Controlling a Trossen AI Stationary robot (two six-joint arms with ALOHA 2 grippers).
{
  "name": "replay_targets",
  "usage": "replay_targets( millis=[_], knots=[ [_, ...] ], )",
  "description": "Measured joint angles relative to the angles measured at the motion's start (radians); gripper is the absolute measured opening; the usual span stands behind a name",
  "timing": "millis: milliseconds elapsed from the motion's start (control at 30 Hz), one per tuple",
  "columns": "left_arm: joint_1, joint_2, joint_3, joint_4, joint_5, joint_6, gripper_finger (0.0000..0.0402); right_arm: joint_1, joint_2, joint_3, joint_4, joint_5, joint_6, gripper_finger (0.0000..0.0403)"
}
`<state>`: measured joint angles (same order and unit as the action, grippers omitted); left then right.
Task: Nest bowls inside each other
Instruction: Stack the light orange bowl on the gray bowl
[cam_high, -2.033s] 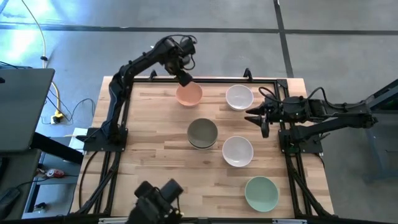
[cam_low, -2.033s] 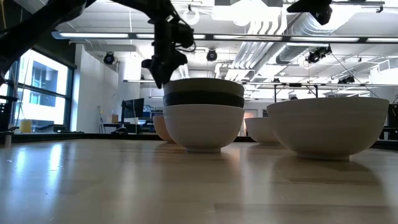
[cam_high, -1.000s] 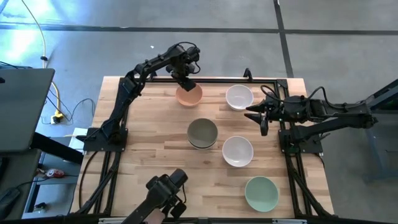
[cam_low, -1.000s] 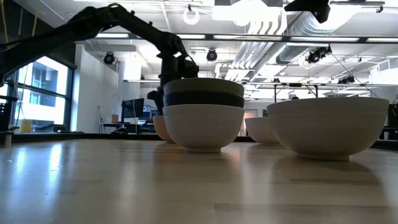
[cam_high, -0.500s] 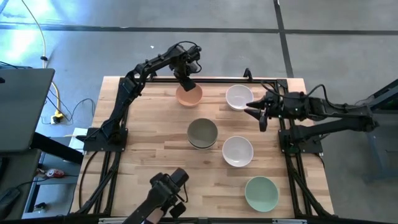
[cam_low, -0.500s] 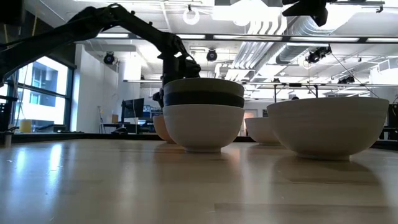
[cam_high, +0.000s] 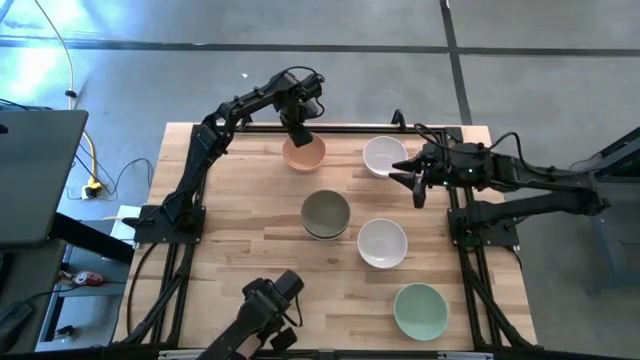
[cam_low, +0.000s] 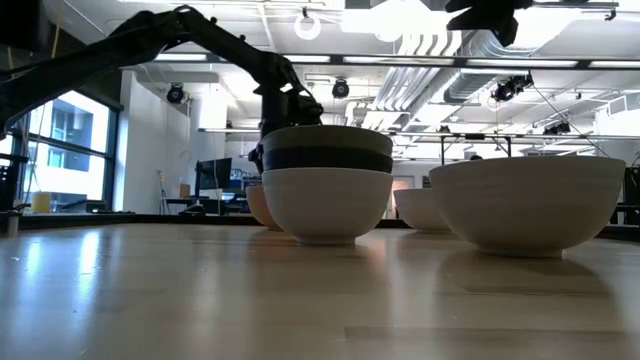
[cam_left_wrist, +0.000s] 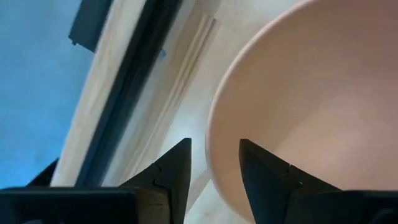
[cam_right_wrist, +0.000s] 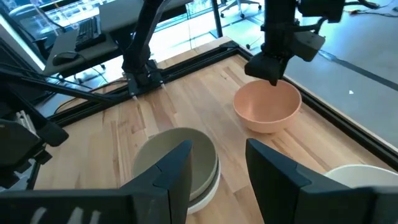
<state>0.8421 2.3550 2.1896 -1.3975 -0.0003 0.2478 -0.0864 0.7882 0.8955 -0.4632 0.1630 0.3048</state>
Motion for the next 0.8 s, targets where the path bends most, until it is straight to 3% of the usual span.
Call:
replay_targets(
  millis=[367,467,633,800],
  knots=[
    [-0.014,0.033,-0.001,0.002,0.018,-0.011,0.0117,-0.008,0.051,0.000,0.013,-0.070,-0.010,0.0142],
    [-0.014,0.033,-0.001,0.003,0.020,-0.019,0.0092,-0.008,0.047,0.000,0.012,-0.071,-0.009,0.0142],
    [-0.011,0.033,-0.001,-0.004,0.040,-0.021,0.0012,-0.008,0.046,0.000,0.013,-0.071,-0.009,0.0142],
    [-0.012,0.033,-0.001,-0.015,0.042,-0.018,0.0006,-0.007,0.046,0.000,0.013,-0.071,-0.008,0.0142]
  ],
)
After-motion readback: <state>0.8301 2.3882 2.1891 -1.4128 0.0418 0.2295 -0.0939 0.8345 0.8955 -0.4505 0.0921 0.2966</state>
